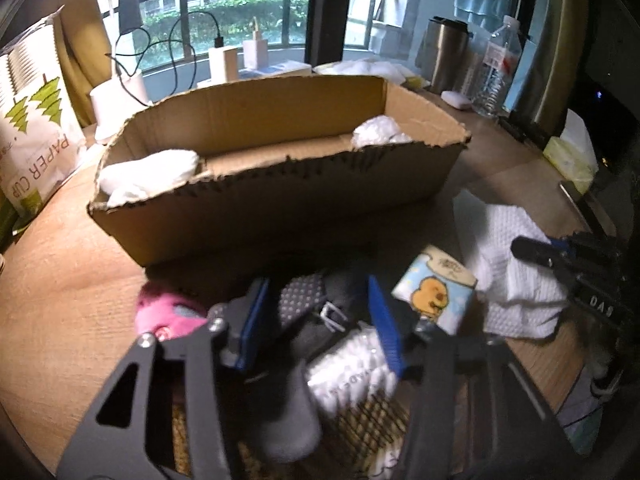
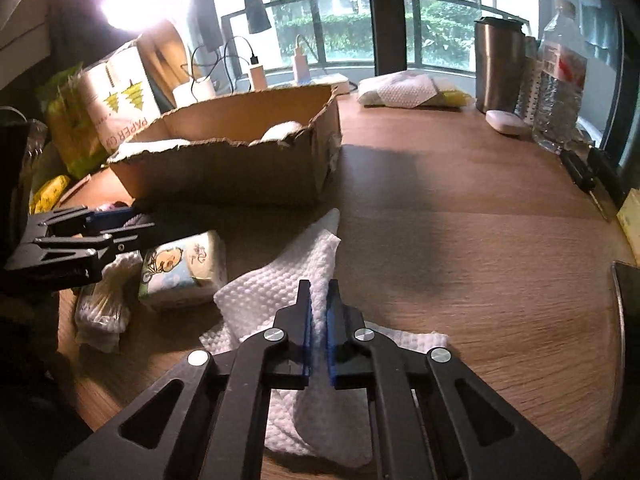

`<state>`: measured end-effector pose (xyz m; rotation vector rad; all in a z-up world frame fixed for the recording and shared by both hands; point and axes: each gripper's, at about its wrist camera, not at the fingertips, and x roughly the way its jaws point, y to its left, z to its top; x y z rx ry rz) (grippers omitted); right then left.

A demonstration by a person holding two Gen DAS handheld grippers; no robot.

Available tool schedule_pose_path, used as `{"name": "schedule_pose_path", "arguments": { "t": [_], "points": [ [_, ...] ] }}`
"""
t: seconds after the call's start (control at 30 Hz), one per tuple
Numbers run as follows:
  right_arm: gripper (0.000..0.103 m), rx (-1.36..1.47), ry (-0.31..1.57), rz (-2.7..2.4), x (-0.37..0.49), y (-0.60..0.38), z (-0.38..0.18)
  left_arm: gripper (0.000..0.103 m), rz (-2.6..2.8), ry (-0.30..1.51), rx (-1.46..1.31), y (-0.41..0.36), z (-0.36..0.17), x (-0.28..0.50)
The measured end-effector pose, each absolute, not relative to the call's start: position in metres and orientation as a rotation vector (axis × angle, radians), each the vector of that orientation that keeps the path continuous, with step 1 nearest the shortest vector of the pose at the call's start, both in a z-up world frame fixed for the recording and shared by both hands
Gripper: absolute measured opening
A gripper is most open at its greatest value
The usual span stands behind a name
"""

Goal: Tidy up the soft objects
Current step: 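Grasp the white cloth with the right tool while the left tool grasps the grey sock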

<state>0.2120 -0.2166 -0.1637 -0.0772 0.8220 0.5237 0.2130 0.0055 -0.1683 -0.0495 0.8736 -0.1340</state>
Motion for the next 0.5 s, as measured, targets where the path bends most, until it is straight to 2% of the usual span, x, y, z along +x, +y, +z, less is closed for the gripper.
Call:
{"name": "schedule_pose_path", "arguments": {
  "t": [0.2,0.5],
  "points": [
    [0.006,-0.062,0.789,0.532,0.211,-0.220,-0.150,0.031,-0.164,0.850,-0.064,0.005,-0.161,0.209],
    [0.006,-0.079,0.750,0.543,0.208,-0.213,-0.135,0.029,-0.192,0.780,-0.119,0.013,-0.137,0.200]
  ]
}}
